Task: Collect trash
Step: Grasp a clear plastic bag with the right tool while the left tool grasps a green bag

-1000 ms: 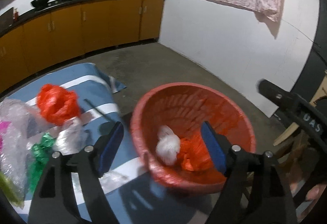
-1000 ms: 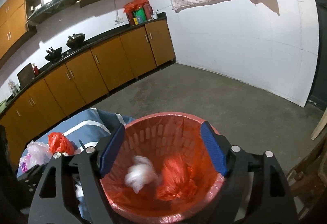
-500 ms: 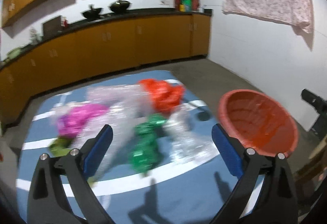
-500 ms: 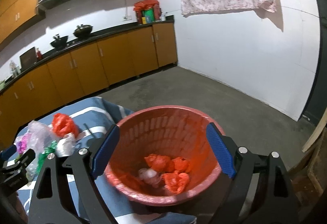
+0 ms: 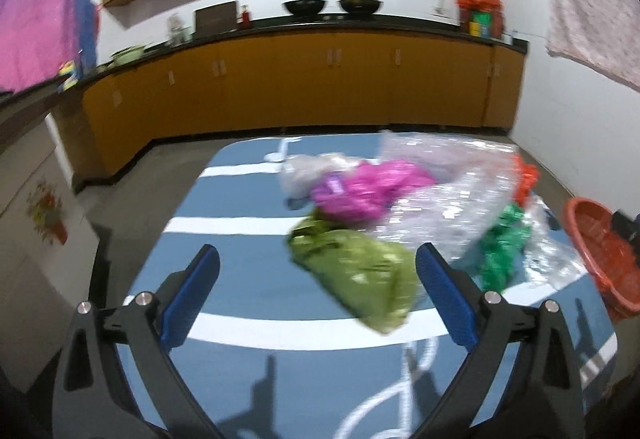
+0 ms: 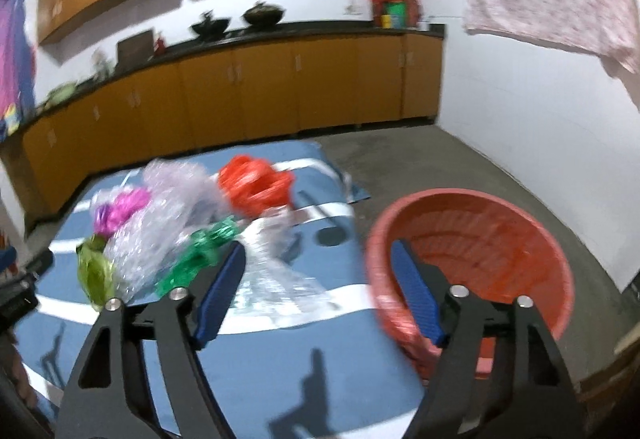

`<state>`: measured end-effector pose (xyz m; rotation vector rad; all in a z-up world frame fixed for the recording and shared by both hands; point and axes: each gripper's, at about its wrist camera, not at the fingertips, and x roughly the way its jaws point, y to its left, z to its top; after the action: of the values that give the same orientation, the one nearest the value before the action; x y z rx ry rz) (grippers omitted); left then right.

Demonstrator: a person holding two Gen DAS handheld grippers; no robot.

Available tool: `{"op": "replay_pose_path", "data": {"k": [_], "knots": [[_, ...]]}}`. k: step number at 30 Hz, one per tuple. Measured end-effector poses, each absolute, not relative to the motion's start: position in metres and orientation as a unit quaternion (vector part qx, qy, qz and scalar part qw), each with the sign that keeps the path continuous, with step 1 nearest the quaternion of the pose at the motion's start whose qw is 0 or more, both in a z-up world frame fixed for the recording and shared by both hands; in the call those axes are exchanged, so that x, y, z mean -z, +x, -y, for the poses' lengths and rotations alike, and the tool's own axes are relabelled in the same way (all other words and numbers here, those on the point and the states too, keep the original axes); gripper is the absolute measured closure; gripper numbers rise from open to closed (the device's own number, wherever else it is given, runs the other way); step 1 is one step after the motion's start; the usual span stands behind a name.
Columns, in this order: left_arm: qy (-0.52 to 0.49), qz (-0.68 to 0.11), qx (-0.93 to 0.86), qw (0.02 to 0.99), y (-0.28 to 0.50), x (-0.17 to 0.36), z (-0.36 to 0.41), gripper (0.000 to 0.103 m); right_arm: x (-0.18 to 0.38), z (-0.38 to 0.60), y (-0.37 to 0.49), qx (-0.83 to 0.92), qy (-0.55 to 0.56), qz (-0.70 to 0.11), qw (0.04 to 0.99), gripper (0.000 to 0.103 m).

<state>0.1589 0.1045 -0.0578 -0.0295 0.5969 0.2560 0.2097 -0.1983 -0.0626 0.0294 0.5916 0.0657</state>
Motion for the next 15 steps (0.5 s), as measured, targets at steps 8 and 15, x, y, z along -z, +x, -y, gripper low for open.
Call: {"op": "replay_pose_path", "data": {"k": [8,15], "knots": [[-0.044,-0.304,-0.135,0.942,0.159,0.066,-0.135,0.007,0.095,0.171,0.250,-0.037,0.006,-0.346,0.938,0.036],[-0.065,-0.323,-0.117,0.937,0.179,0.076,-0.130,0.007,0.117,0.164,0.270,-0.039,0.001,-0.394,0.918,0.040]]}}
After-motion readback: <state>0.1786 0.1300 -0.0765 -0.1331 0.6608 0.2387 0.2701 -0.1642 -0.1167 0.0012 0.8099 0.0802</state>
